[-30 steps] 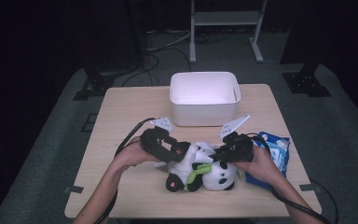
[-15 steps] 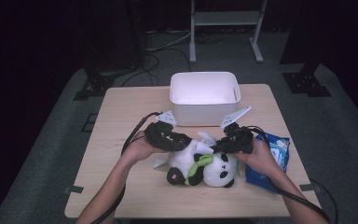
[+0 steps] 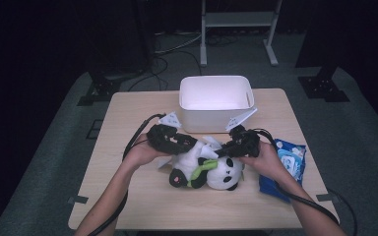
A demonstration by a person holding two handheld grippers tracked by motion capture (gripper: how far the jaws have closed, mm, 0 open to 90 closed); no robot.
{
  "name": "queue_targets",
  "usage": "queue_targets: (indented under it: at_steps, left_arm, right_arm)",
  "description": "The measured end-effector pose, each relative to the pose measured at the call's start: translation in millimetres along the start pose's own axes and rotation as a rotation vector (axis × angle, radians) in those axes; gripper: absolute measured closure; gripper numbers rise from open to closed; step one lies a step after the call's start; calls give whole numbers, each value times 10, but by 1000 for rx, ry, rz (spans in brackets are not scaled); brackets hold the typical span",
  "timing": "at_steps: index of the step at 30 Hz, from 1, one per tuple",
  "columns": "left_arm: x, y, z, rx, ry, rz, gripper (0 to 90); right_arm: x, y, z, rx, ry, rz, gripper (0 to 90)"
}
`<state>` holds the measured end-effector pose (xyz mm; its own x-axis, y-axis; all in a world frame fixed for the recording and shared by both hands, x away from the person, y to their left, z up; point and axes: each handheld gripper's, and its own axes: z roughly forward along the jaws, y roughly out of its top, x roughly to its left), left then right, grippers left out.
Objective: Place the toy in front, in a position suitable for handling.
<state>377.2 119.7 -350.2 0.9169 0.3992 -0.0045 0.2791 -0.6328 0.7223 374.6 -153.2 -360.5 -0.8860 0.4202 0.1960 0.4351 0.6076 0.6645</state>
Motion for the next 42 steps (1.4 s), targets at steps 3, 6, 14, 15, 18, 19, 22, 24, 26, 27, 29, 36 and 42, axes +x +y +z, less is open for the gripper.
queue_targets:
  at_steps: [3,6,14,15,18,19,22,24,26,27,29,36,42]
  left_arm:
    - [-42,-76,-23,2,8,2,535]
    - [-74,-163,-69,-23,0,-3,536]
    - [-109,-205,-109,-37,-23,-19,486]
    - [-113,-201,-114,-34,-33,-28,486]
    - [-139,-166,-159,-21,-71,-41,394]
    - [-139,-166,-159,-21,-71,-41,385]
    - [-181,-124,-214,-24,-99,-35,376]
    - [-208,-88,-254,-46,-126,-31,367]
    - [-246,-19,-327,-79,-145,-22,367]
    - [-246,-19,-327,-79,-145,-22,366]
    - [-254,22,-377,-85,-145,-12,363]
    - [-195,-90,-355,-96,-141,-68,301]
    - [-196,-271,-328,-192,-202,-132,302]
  right_arm:
    - [16,49,-11,2,24,2,780]
    - [-1,127,-16,-1,5,8,780]
    - [-62,225,166,47,21,14,780]
    - [-40,207,199,51,28,8,780]
    - [39,183,218,54,29,-9,781]
    - [39,183,218,54,29,-9,781]
    - [134,152,204,70,22,-46,782]
    - [159,145,200,72,21,-58,782]
    - [235,128,196,79,23,-77,781]
    - [255,120,195,77,16,-95,781]
    - [293,104,190,78,5,-110,781]
    - [356,57,173,72,2,-114,782]
    - [436,22,145,76,-7,-131,782]
